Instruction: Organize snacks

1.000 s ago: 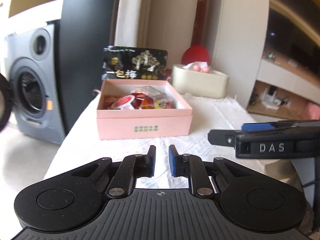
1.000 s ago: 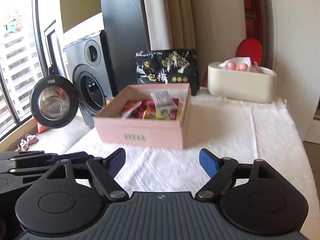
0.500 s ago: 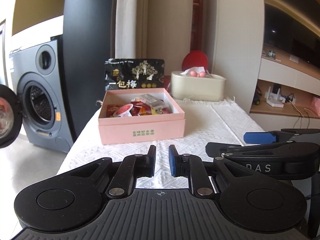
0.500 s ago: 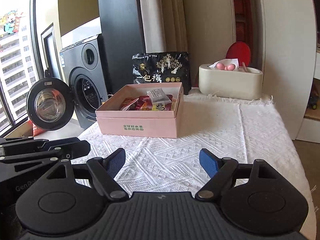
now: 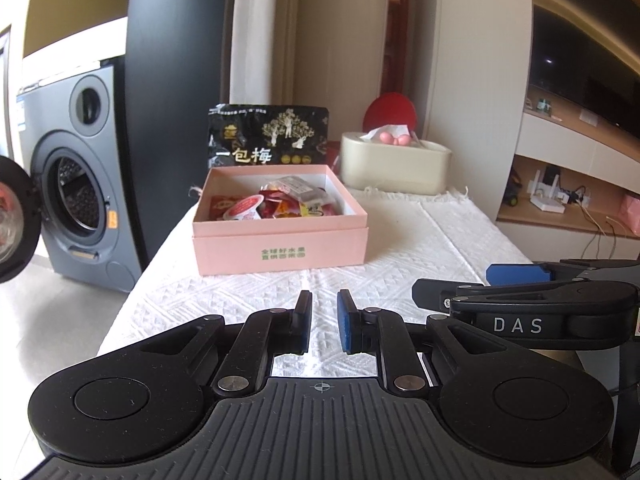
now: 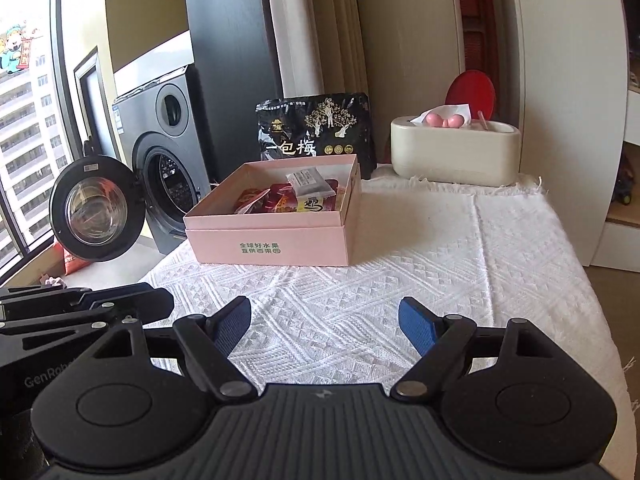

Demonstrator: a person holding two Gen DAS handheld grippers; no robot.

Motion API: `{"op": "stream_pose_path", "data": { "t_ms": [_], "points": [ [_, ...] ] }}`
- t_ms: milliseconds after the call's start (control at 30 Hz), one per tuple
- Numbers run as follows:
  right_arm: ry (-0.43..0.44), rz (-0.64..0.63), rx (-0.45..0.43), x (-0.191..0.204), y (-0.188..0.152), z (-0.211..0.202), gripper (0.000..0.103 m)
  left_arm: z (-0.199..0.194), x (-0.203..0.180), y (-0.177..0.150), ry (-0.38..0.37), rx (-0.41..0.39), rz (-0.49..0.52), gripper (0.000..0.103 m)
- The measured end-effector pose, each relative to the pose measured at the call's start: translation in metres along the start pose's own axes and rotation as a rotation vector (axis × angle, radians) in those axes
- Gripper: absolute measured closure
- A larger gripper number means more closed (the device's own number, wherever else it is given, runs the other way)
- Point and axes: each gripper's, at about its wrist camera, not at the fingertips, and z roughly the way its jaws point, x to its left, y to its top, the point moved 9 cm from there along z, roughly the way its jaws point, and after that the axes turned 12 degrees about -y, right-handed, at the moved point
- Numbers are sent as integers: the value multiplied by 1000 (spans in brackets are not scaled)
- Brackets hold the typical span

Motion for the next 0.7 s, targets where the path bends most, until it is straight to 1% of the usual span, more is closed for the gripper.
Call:
{"op": "stream_pose_path", "data": {
  "t_ms": [700],
  "points": [
    [-4, -9, 16, 1, -3, 2, 21, -1, -1, -3, -7, 4, -6, 86]
  ]
}}
